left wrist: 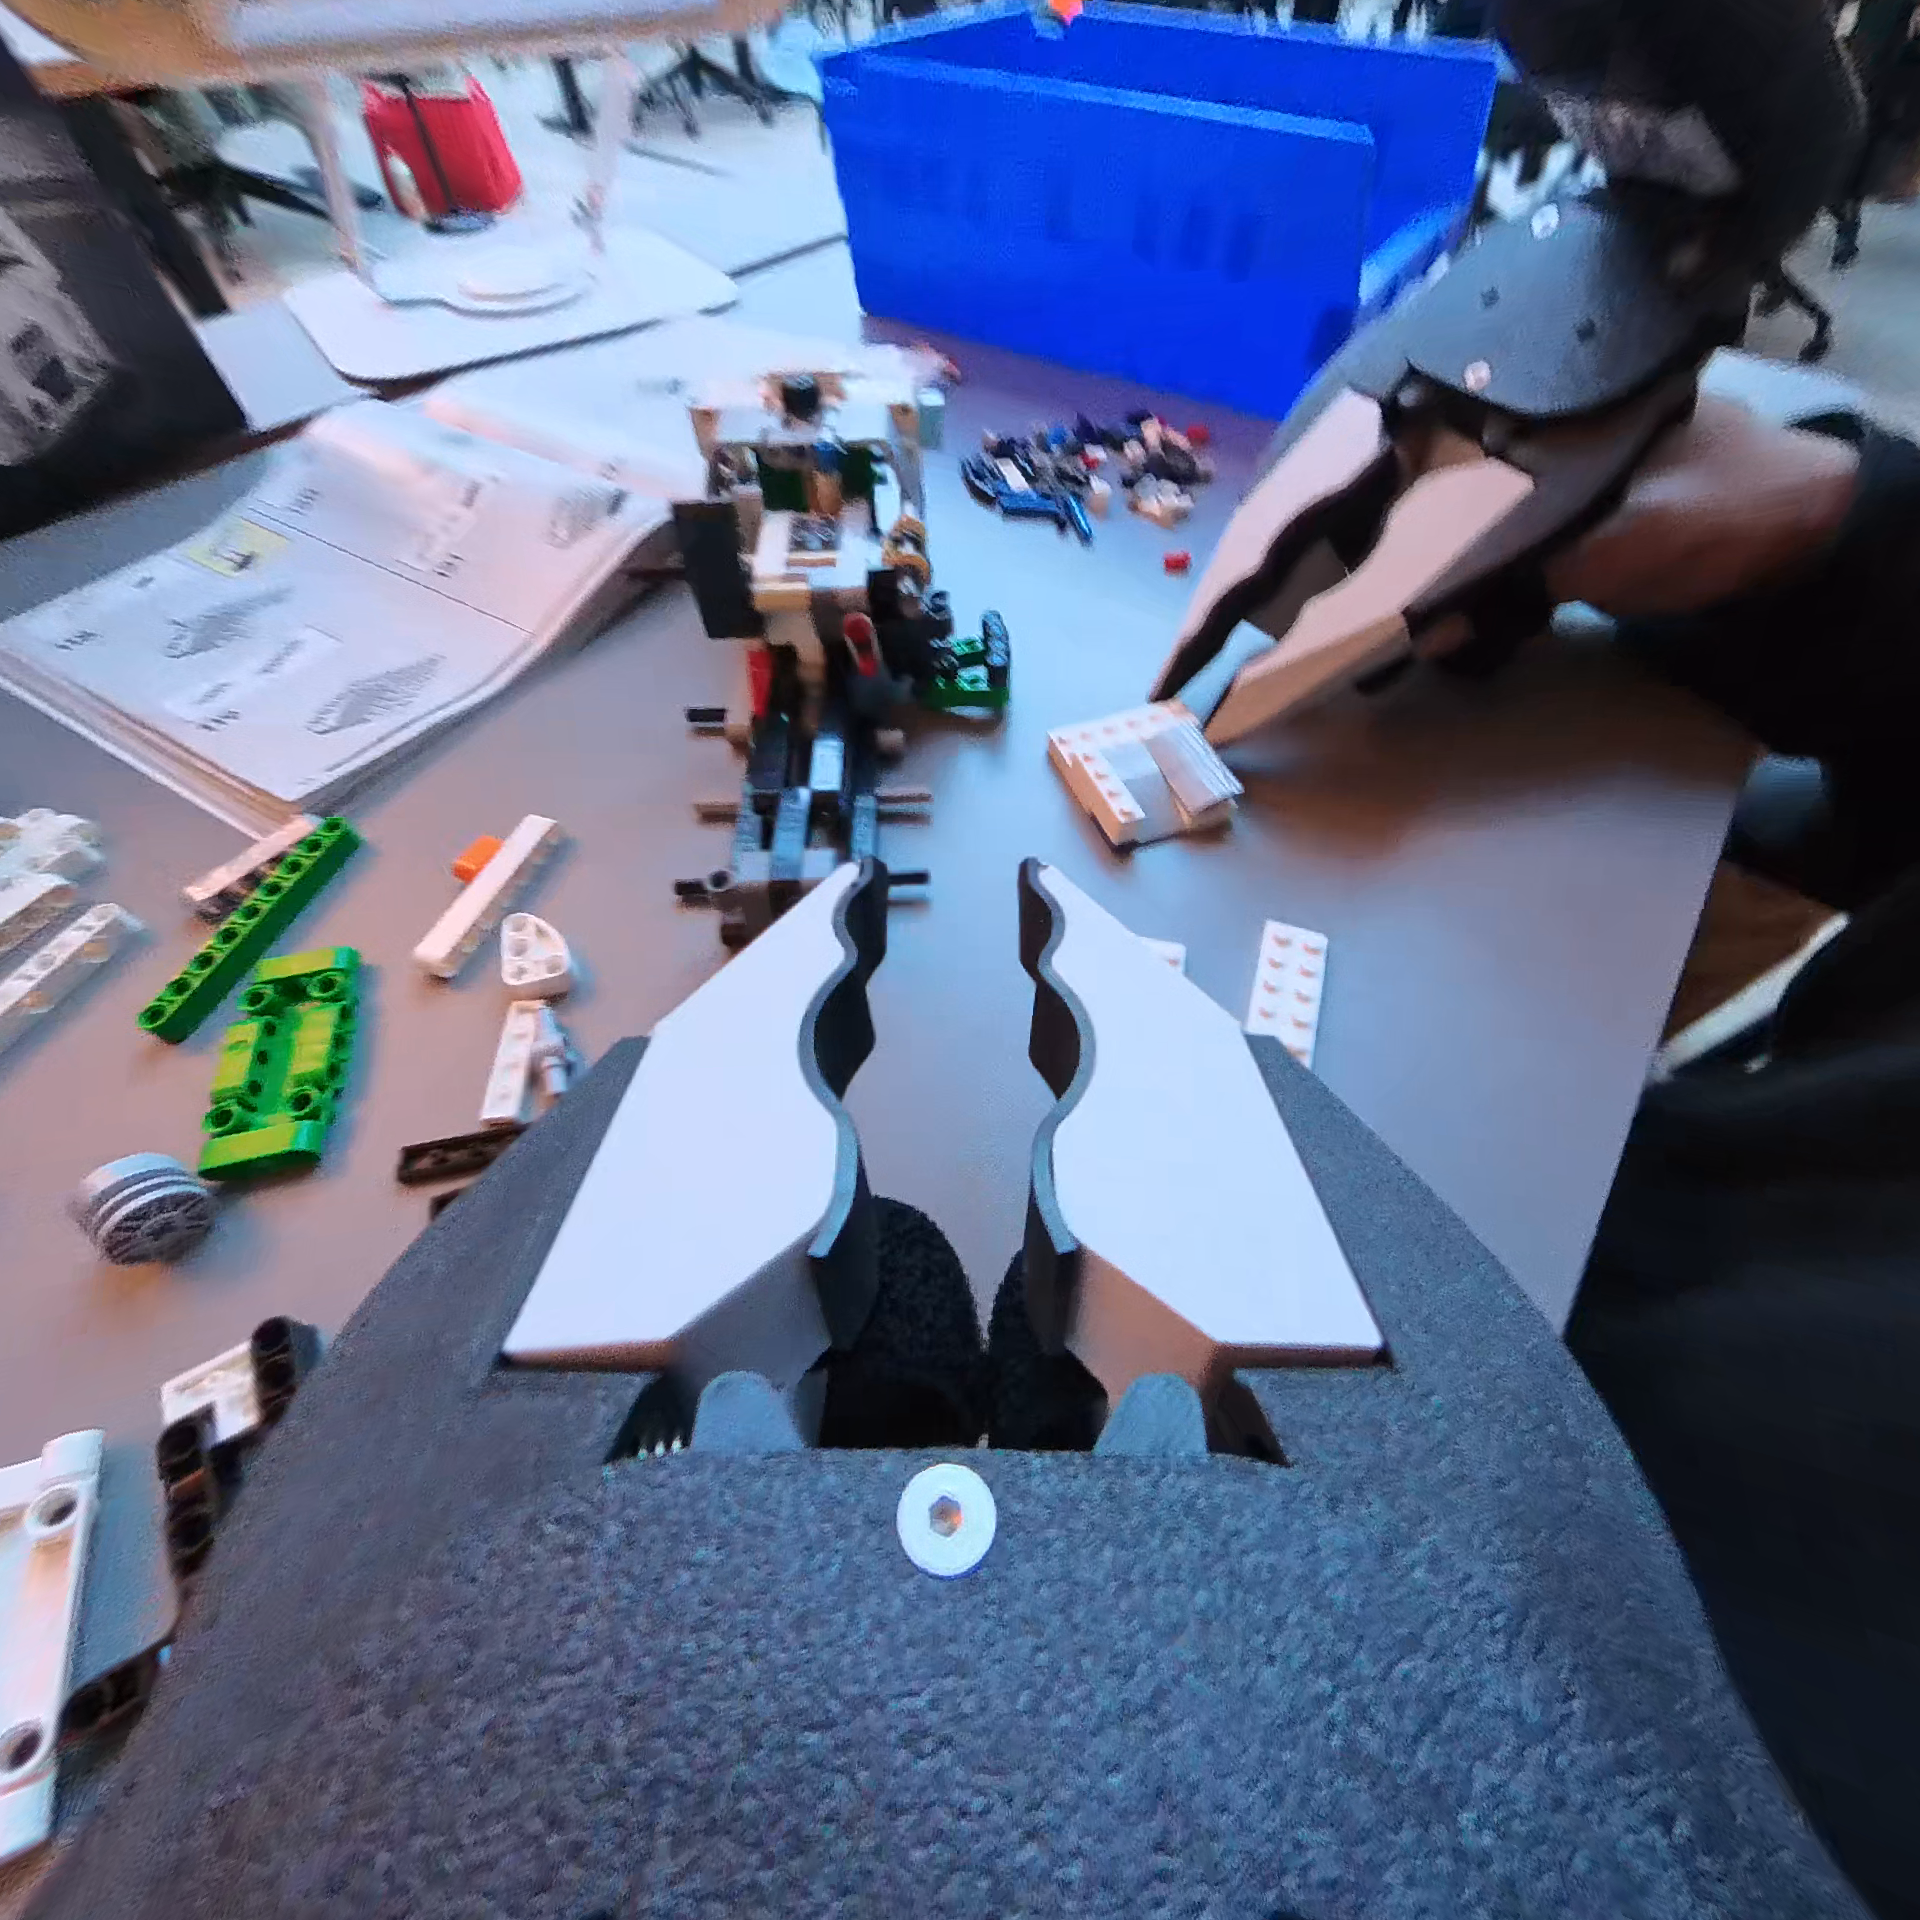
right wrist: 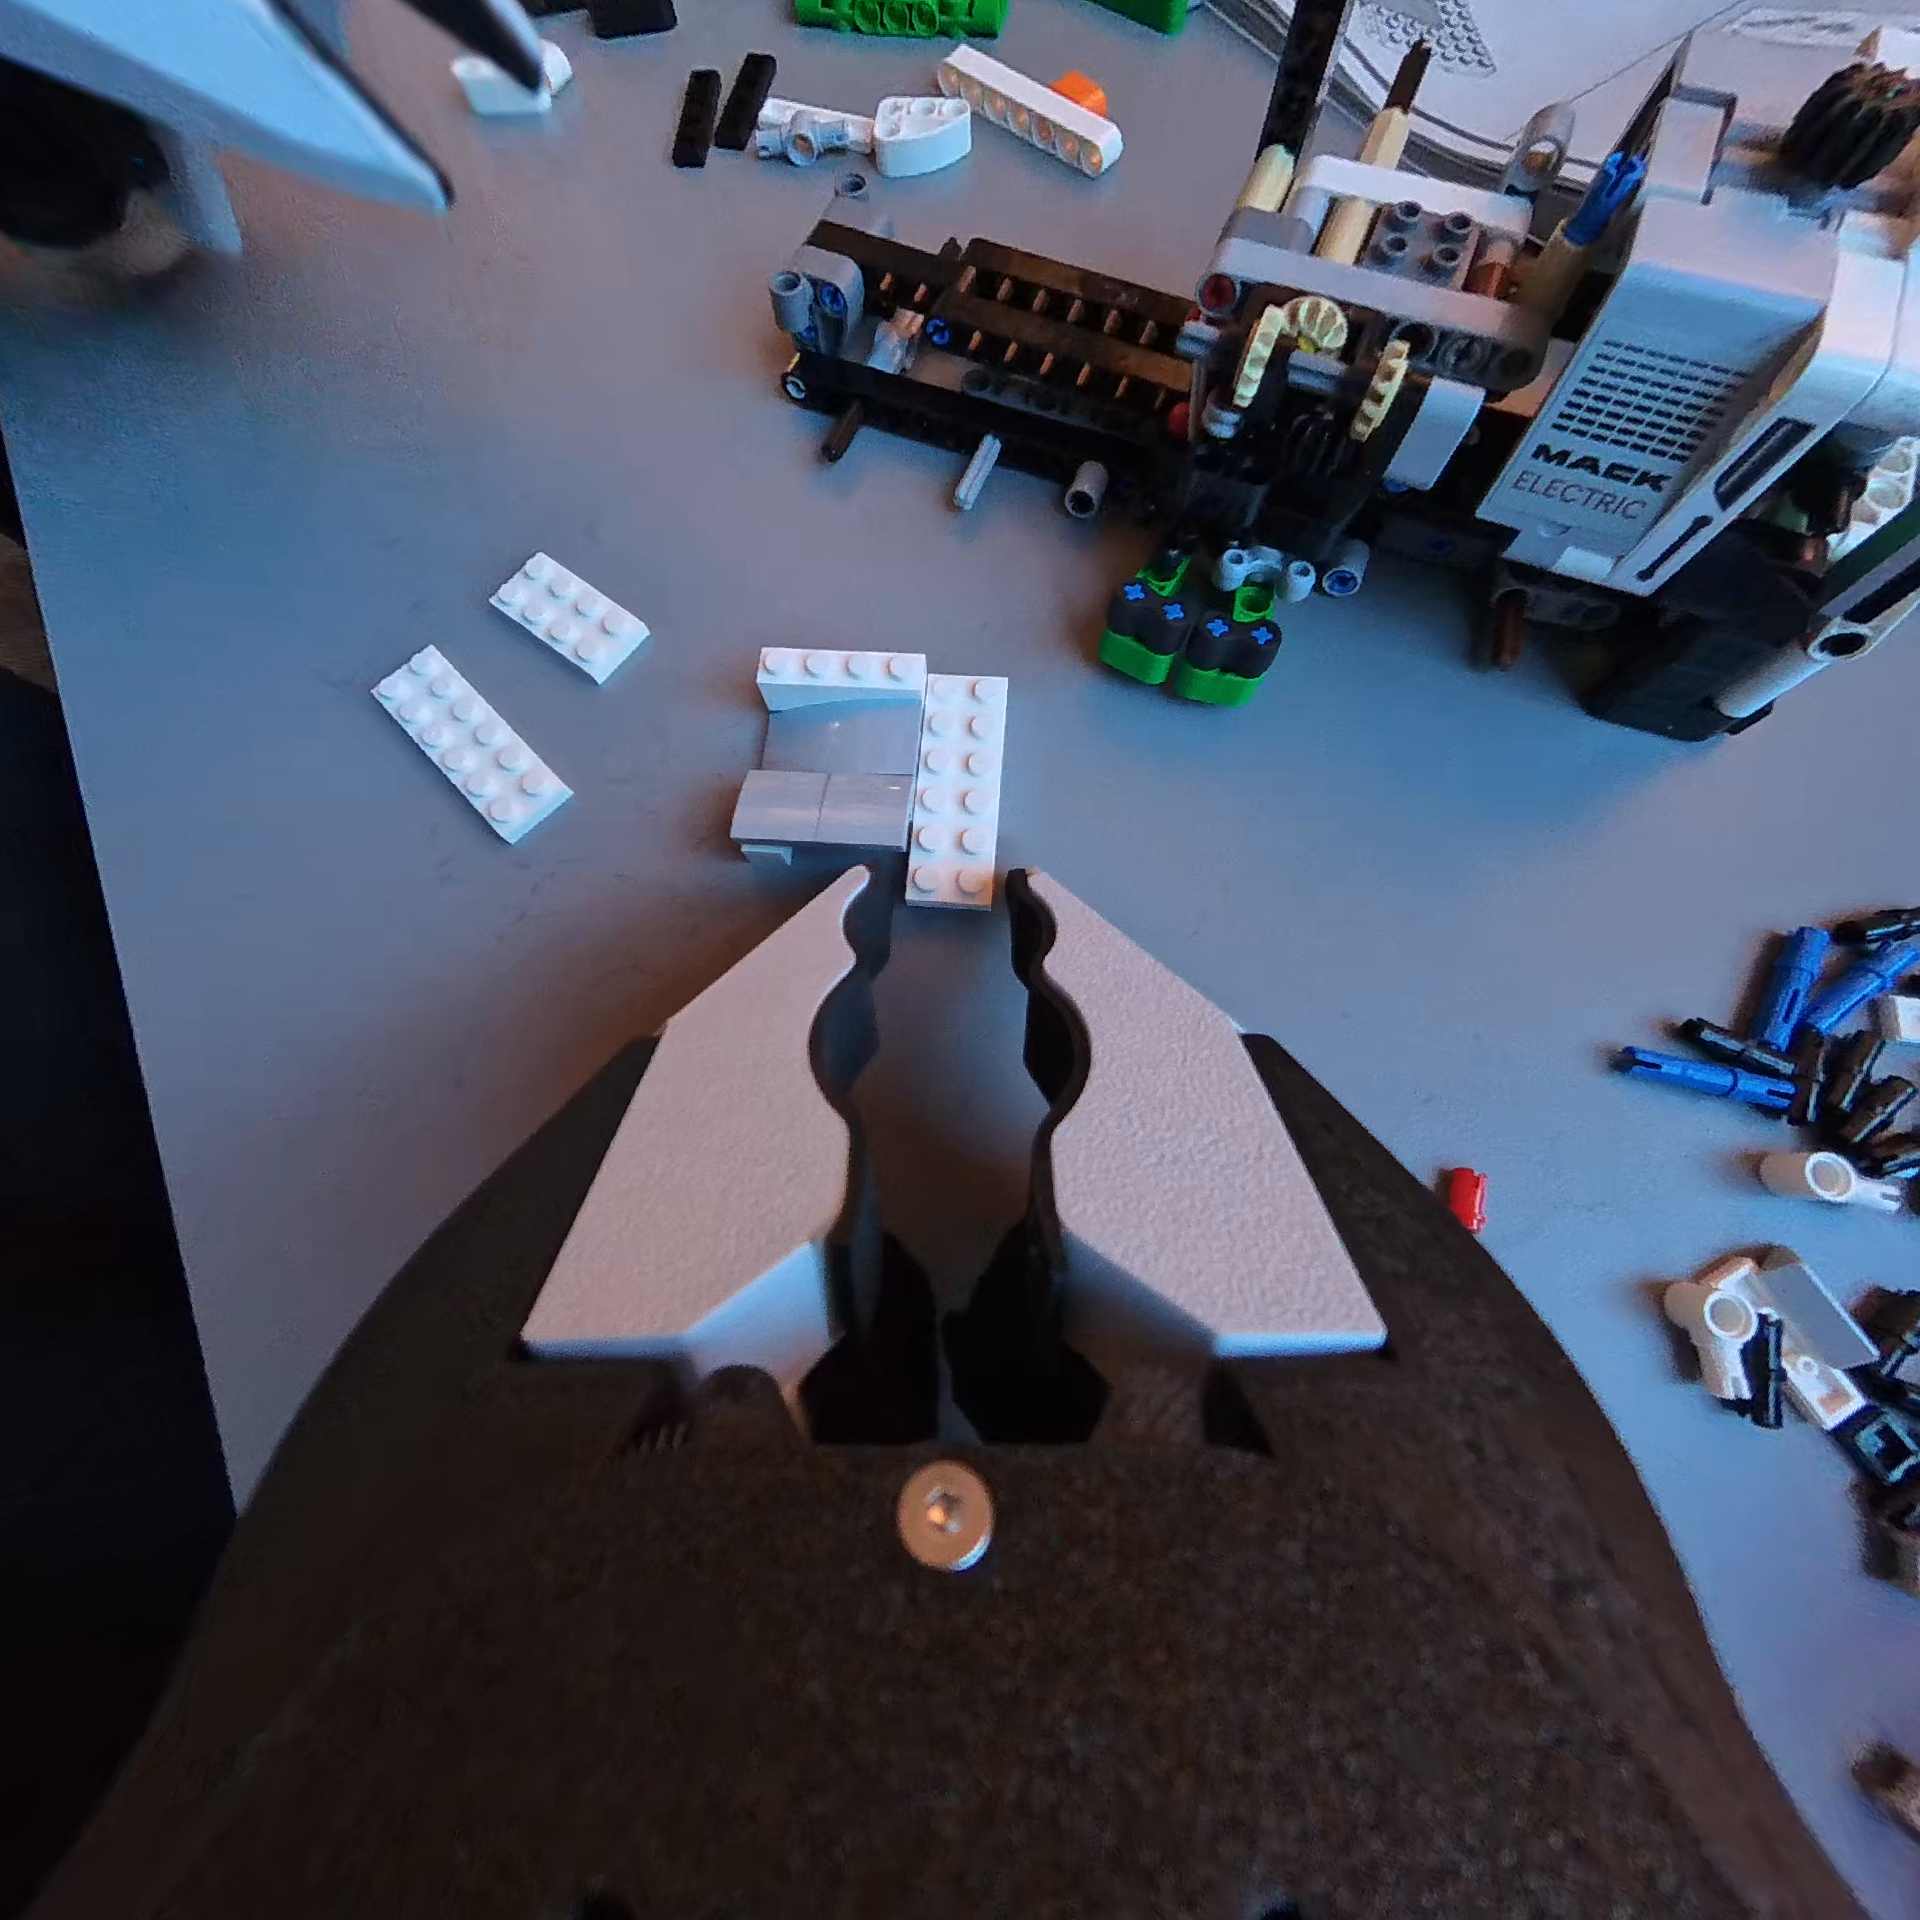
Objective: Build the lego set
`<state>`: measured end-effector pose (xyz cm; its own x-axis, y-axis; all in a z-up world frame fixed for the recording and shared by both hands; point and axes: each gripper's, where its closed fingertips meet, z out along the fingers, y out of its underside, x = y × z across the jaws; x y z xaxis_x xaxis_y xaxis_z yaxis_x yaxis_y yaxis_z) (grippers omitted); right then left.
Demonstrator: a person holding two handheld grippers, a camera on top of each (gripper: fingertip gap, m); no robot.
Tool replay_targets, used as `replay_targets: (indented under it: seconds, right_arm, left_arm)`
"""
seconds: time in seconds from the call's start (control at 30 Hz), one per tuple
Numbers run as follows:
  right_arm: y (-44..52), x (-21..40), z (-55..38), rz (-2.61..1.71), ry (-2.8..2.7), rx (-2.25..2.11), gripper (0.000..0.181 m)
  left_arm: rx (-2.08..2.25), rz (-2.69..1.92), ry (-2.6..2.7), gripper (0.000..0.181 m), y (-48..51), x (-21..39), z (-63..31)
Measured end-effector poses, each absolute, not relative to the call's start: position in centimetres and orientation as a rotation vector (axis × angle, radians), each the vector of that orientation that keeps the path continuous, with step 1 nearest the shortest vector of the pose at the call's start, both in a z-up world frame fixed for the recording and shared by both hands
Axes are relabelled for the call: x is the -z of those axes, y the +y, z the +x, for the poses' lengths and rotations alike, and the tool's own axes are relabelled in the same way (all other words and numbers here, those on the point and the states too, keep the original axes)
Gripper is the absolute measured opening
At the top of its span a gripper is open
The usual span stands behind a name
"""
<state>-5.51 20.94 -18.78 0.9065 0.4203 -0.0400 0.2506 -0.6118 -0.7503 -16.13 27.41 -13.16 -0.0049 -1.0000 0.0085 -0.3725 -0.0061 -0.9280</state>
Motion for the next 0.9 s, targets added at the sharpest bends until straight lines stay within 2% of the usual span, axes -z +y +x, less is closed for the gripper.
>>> replay_targets:
  seconds: [0.03, 0.2, 0.9]
  right_arm:
    - [20.9, 18.8, -5.5, -2.257, -0.475, -0.275, 0.022]
    - [20.9, 18.8, -5.5, -2.256, -0.478, -0.272, 0.023]
    - [20.8, 18.7, -5.6, -2.257, -0.468, -0.34, 0.027]
  left_arm:
    - [1.033, -1.49, 1.446, 0.024, 27.9, 12.9, -16.1]
    - [1.08, -1.487, 1.319, 0.024, 29.5, 11.6, -16.3]
    - [1.114, -1.515, 1.342, 0.025, 31.8, 12.0, -14.2]
